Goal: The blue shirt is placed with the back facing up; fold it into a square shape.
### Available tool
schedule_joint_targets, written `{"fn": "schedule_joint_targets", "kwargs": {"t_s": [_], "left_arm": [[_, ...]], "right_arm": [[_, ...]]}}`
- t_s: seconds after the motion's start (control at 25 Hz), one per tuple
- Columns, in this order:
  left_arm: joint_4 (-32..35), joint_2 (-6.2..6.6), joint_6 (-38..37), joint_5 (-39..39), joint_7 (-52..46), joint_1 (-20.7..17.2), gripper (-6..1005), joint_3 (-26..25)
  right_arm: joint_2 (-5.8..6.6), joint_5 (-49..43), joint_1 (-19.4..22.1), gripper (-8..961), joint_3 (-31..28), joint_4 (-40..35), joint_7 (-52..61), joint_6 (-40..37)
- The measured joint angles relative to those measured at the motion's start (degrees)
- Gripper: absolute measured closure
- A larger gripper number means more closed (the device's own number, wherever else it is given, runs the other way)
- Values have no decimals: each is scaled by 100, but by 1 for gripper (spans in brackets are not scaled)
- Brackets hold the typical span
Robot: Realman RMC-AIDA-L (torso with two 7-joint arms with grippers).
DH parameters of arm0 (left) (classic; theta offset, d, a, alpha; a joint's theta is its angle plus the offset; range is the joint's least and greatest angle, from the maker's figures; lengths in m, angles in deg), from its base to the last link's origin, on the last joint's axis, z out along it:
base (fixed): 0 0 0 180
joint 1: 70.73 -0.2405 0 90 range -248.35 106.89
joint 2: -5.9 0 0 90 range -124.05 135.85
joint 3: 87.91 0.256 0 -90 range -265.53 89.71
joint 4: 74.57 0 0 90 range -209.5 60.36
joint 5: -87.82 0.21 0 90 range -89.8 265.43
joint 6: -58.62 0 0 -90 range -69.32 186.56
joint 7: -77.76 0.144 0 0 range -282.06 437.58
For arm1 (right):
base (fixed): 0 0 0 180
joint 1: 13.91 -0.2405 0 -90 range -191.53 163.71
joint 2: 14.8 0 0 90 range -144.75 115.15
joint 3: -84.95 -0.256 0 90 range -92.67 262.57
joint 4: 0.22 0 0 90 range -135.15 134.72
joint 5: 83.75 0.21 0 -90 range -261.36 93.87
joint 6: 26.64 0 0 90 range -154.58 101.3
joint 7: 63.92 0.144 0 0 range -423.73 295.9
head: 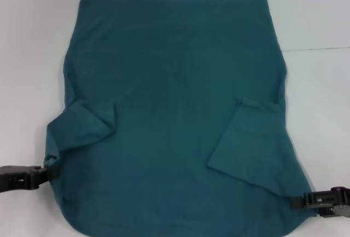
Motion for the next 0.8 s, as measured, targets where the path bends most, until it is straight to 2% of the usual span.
{"fn": "schedule_joint_targets", "kwargs": {"t_s": [0.28,0.72,0.8], "left_arm": [[0,0,0,8,-3,23,928,0],[0,0,0,16,-8,31,907,0],[0,0,0,15,-9,14,903,1]], "right_arm": [[-15,0,25,298,23,2,-3,33],[-10,0,124,540,-56,-5,-22,100],[-6,2,161,637,-96,-7,-42,149]]}}
